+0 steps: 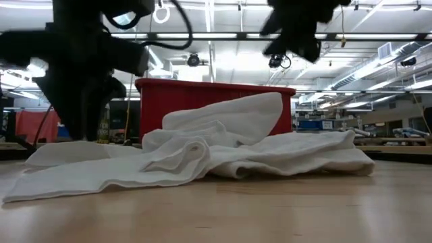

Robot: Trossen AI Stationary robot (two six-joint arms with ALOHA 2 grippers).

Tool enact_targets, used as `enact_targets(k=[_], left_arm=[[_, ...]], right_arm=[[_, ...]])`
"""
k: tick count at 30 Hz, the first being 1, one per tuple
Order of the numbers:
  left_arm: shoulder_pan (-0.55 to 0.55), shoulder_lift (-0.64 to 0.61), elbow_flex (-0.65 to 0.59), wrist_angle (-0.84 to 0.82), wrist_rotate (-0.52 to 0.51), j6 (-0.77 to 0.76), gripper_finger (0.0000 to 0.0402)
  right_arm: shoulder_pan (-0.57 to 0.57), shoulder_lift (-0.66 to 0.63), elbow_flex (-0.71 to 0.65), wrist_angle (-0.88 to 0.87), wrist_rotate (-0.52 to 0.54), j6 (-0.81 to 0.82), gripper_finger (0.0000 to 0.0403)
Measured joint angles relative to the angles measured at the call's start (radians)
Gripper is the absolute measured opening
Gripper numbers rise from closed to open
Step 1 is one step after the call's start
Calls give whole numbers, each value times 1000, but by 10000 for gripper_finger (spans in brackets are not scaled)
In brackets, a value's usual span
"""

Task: Fold laundry
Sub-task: Fold the white polo shirt

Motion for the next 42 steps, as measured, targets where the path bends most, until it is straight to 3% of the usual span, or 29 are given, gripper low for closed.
enact_targets(k=[5,9,12,18,24,30,34,39,42], left_arm=[[3,0,0,-127,-96,76,171],[8,0,0,-120,-126,161,171],[12,0,-30,-43,-173,191,171],[60,0,-154,94,-194,175,171],[86,-6,-222,85,-190,159,171],[73,-36,-204,41,-174,158,171],[71,-131,-165,59,-171,123,171],[65,-310,-156,160,-182,116,171],[73,-389,-155,216,-188,155,171]], right_arm=[[4,67,0,-150,-51,117,164],[18,84,0,-280,-67,171,164],[25,100,-28,-254,-53,143,164],[24,162,-117,-42,-114,98,163],[56,209,-138,-201,-199,85,157],[113,135,-138,-501,-212,26,153],[129,87,-139,-691,-224,-2,152],[129,-27,-129,-721,-262,60,152],[130,-106,-103,-714,-197,116,152]])
